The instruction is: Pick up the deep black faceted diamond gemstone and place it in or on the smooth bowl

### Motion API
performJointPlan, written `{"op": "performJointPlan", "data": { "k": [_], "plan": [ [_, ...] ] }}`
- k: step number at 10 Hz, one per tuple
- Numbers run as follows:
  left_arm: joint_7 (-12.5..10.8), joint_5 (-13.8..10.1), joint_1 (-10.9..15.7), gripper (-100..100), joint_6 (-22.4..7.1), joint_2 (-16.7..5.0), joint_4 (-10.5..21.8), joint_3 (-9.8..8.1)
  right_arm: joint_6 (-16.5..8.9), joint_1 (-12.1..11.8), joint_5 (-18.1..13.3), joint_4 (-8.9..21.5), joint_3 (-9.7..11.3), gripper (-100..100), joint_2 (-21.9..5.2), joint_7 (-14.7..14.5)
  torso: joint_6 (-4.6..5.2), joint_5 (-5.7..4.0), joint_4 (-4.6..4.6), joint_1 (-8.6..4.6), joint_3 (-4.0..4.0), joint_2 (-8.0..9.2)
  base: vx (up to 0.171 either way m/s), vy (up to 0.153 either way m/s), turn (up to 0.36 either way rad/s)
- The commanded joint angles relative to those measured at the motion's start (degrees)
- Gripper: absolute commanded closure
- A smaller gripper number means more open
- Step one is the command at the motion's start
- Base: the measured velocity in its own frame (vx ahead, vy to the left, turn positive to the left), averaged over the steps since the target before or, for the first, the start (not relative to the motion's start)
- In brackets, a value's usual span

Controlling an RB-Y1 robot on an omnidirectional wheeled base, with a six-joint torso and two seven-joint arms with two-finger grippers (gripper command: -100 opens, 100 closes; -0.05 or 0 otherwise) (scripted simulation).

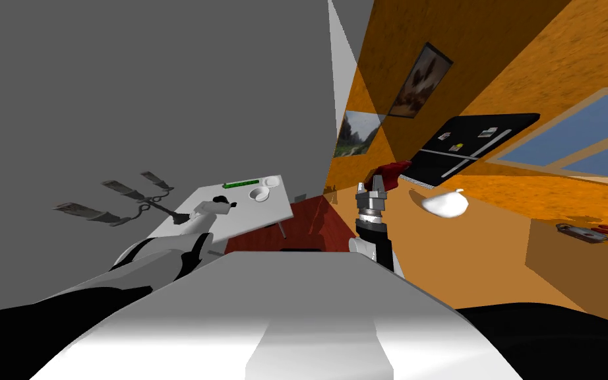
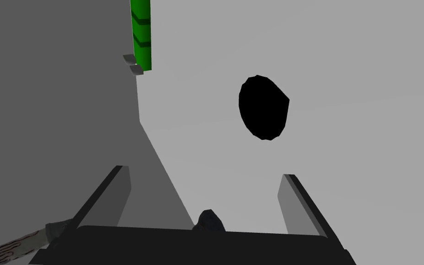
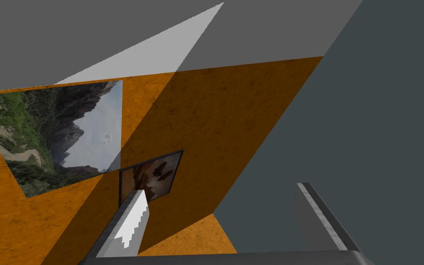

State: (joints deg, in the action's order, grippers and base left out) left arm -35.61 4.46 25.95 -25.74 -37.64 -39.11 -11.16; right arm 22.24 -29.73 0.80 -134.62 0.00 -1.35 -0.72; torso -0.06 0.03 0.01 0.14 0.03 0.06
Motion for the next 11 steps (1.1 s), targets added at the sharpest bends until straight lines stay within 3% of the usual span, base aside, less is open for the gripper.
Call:
{"op": "performJointPlan", "data": {
  "k": [1, 8, 9, 11],
  "plan": [
    [-0.4, 0.4, 0.8, -100, -0.7, 0.0, 1.8, 0.01, 0.0, 0.0, 0.0, 0.0, 0.0, 0, 0.0, 0.0, 0.00, 0.00, 0.00, 0.00, 0.00, 0.00, -0.004, 0.025, -0.069],
    [-2.2, 0.9, 4.1, -100, -6.7, -1.1, 10.9, 0.14, 0.0, 0.0, 0.0, 0.0, 0.0, 0, 0.0, 0.0, -0.02, 0.01, -0.01, 0.03, -0.03, -0.05, 0.003, 0.035, -0.122],
    [-2.2, 0.9, 4.1, -100, -6.7, -1.1, 10.4, 0.14, 0.0, 0.0, 0.0, 0.0, 0.0, 0, 0.0, 0.0, -0.01, 0.01, -0.01, 0.06, -0.04, -0.07, 0.009, 0.036, -0.048],
    [-2.4, 1.0, 4.5, -100, -7.5, -1.2, 12.3, 0.16, 0.0, 0.0, 0.0, 0.0, 0.0, 0, 0.0, 0.0, -0.05, -0.01, -0.01, -0.04, -0.03, -0.06, 0.007, 0.010, -0.022]
  ]
}}
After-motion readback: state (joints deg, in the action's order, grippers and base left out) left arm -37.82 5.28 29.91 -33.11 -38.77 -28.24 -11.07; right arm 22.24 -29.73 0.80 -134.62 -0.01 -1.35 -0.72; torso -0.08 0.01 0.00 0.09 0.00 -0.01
